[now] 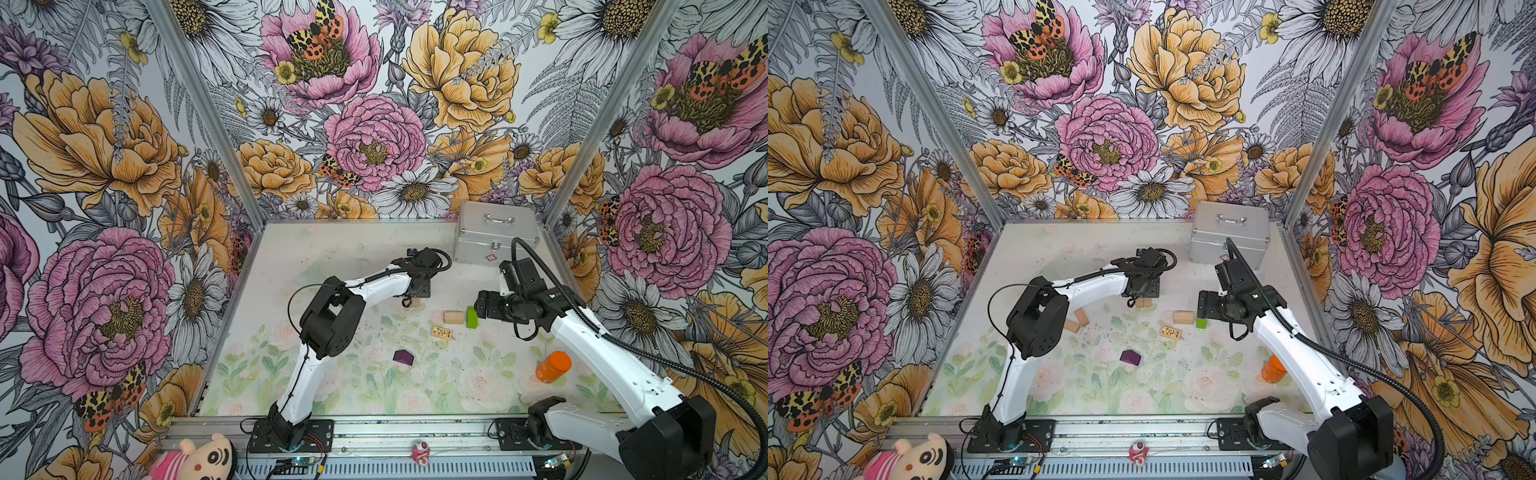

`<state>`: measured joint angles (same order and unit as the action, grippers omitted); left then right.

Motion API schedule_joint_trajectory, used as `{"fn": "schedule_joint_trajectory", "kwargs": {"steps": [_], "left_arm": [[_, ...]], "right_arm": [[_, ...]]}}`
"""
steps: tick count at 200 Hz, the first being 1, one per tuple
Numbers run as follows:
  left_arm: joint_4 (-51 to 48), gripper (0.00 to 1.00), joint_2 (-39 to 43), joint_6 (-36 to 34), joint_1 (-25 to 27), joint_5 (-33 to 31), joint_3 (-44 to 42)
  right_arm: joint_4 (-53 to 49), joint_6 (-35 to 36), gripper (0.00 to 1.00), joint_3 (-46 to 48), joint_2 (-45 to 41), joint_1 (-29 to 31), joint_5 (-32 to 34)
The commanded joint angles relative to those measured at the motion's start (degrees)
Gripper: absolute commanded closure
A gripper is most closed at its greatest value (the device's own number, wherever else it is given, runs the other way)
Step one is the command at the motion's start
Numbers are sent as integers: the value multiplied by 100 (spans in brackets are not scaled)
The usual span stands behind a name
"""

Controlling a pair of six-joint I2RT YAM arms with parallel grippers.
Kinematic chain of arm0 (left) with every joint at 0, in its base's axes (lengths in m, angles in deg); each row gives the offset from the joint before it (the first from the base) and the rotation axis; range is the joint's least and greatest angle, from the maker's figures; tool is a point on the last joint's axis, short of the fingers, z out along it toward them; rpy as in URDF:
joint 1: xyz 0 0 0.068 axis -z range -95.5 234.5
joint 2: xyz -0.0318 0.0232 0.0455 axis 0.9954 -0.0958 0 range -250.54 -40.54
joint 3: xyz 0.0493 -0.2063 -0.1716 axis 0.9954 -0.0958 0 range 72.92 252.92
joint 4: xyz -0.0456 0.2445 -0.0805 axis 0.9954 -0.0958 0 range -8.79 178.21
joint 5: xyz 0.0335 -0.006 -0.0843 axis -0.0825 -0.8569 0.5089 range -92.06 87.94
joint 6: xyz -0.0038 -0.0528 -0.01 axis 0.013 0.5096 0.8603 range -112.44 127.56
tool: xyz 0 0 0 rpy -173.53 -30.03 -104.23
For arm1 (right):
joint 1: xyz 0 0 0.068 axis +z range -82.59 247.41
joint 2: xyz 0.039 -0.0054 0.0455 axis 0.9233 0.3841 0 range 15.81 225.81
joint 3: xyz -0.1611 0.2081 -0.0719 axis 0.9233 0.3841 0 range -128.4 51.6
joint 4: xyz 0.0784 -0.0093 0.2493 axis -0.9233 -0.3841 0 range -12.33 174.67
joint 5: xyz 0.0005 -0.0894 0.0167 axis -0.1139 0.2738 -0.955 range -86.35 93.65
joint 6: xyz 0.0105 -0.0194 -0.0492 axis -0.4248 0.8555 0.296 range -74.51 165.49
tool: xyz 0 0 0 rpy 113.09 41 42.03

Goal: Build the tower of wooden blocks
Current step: 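Lower the pink block onto the paired bars and open the left gripper, then move the left gripper back over the yellow block beside the loose bars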

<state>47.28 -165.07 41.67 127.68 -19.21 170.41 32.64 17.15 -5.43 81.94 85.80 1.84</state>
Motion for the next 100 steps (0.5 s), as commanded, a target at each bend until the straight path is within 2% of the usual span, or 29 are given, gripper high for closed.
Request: {"fn": "schedule_joint_trajectory", "kwargs": {"steps": [1, 42, 100], "left_arm": [[-13, 24, 571, 35, -61, -239, -115], [-45, 20, 1545, 110, -49, -590, -851], [-353, 17, 3845, 852, 85, -1285, -3312]], "right_arm": [[26, 71, 13, 35, -57, -35, 30], [9, 92, 12, 3, -214, -29, -13], [27, 118, 12, -9, -239, -13, -247]]}}
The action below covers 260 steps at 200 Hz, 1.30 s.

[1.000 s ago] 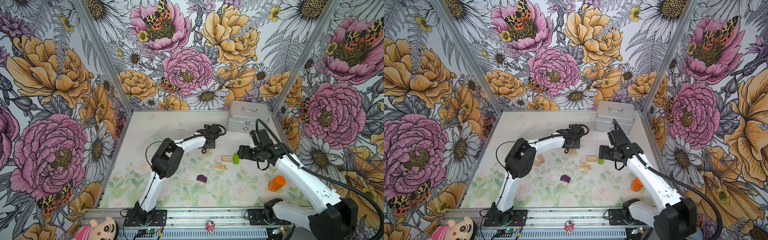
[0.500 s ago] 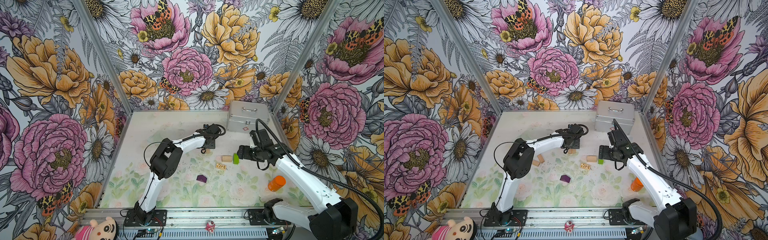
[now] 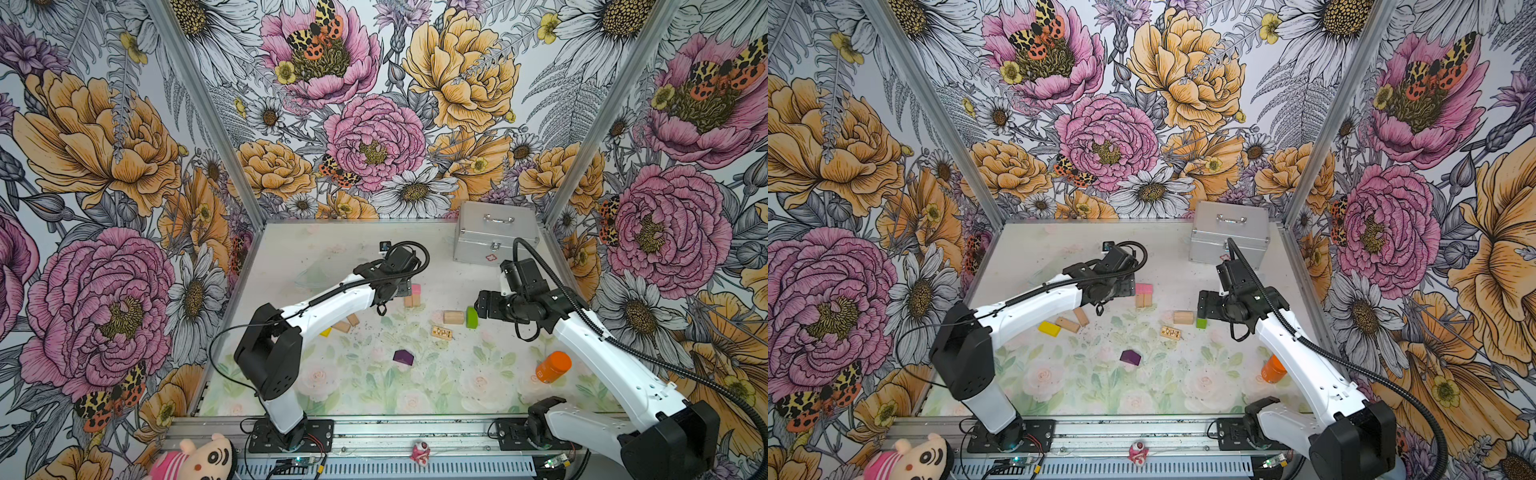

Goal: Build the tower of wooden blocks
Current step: 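Move the left gripper back over the yellow block beside the loose bars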

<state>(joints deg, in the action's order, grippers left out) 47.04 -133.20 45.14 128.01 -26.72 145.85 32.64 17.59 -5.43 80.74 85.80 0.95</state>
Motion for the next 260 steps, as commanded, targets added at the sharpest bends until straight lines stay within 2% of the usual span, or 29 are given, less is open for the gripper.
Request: {"fn": "schedule_joint_trajectory", "kwargs": {"steps": [1, 43, 85, 115, 141, 205, 260], "left_arm": [[-334, 17, 704, 522, 52, -536, -906], [-454, 16, 1978, 1237, -307, -614, -2519], [-432, 14, 2621, 1590, -713, -822, -3199], [-269, 13, 2690, 1394, -1191, -702, -3477], [157, 14, 2684, 992, -1671, -295, -3716], [989, 15, 2535, 418, -2424, 96, -3900], [1779, 17, 1978, 248, -3082, 745, -3822]], "right_arm": [[27, 77, 12, -9, -118, -16, -164], [53, 83, 12, -86, -179, 78, -371], [53, 57, 12, -20, -338, 135, -454], [45, 48, 12, 58, -453, 138, -488], [43, 57, 12, 82, -476, 139, -486], [95, 83, 12, -1, -203, 140, -461], [149, 65, 12, -9, -59, 140, -442]]}}
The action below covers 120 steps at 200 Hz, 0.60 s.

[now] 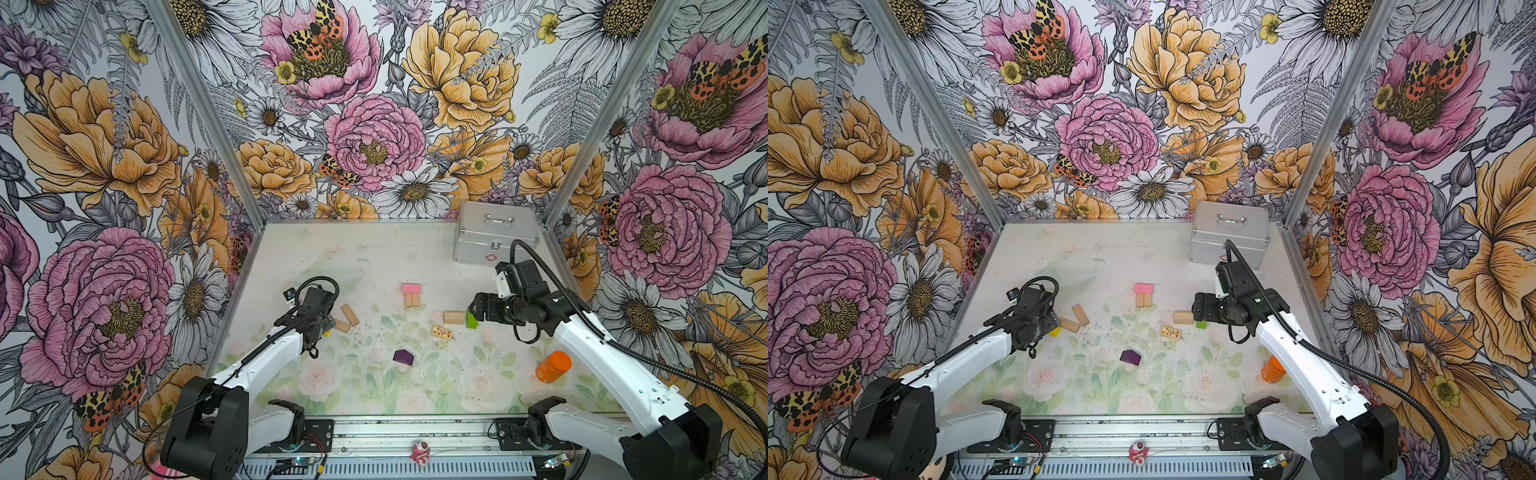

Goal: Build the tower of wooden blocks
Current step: 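Move the left gripper back over the yellow block beside the loose bars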

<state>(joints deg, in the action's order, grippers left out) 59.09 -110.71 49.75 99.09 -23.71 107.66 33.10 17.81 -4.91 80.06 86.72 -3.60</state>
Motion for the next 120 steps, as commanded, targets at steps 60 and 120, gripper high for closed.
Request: {"fn": "schedule_joint_trajectory", "kwargs": {"steps": [60, 120], "left_arm": [[1116, 24, -658, -333, -146, 870, -113], [1145, 32, -769, -580, -121, 823, -58]], "right_arm": [[95, 30, 12, -9, -9, 50, 12], [86, 34, 12, -3, -112, 52, -76]]}}
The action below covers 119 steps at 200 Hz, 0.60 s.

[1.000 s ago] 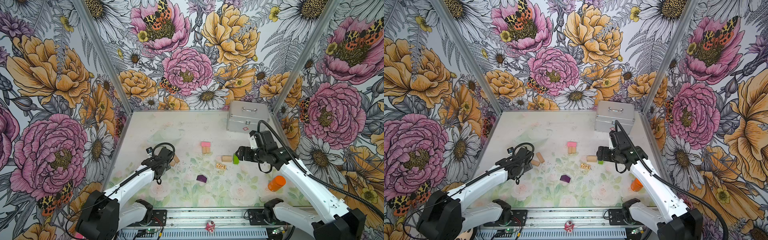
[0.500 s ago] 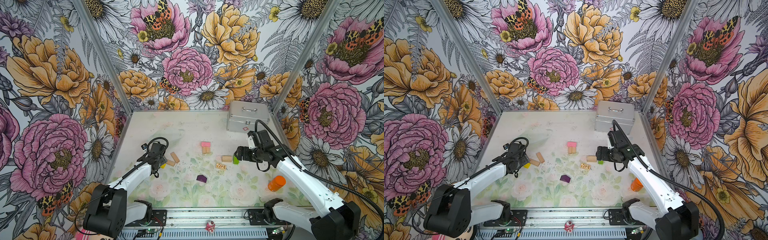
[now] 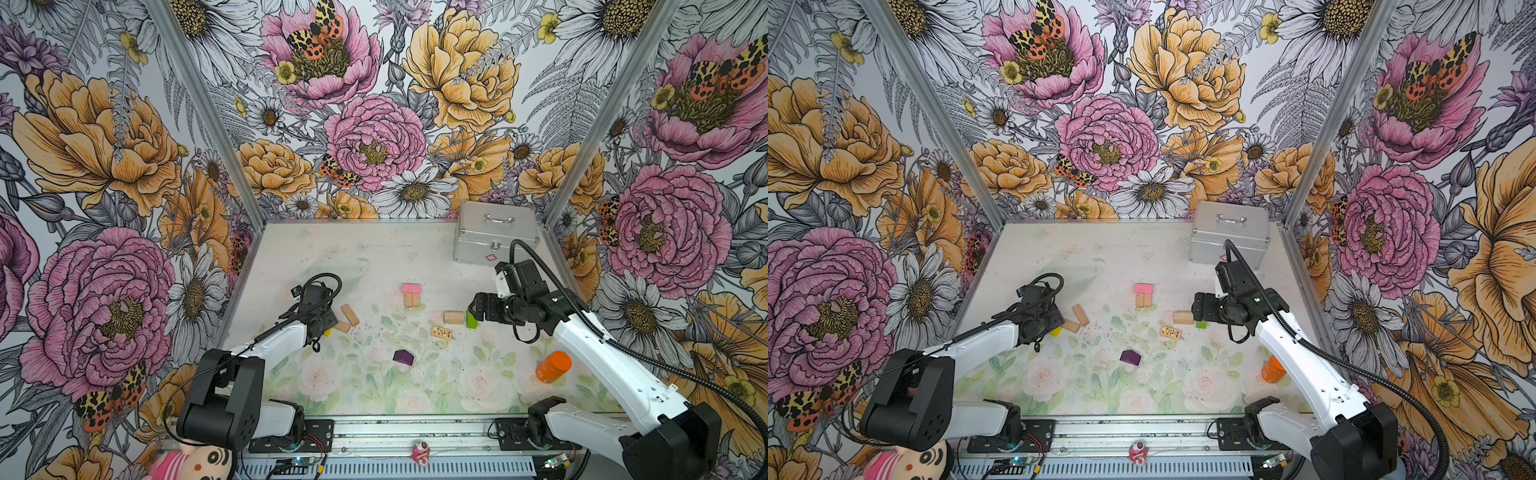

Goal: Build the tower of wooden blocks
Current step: 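Move the left gripper back over the yellow block beside the loose bars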

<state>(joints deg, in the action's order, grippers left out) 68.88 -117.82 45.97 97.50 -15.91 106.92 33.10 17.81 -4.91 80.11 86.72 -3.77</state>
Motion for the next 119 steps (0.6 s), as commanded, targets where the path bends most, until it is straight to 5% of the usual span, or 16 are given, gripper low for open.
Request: {"fn": "schedule_joint_trajectory", "kwargs": {"steps": [1, 47, 119], "left_arm": [[157, 32, -63, -207, 38, 28, 22], [-88, 32, -145, -495, -36, -267, 319], [212, 34, -674, -792, -132, 145, 472]], "right_arm": [[86, 34, 12, -6, -118, 54, -58], [77, 26, 12, -17, -130, 49, -92], [33, -22, 13, -66, -145, 55, -87]]}}
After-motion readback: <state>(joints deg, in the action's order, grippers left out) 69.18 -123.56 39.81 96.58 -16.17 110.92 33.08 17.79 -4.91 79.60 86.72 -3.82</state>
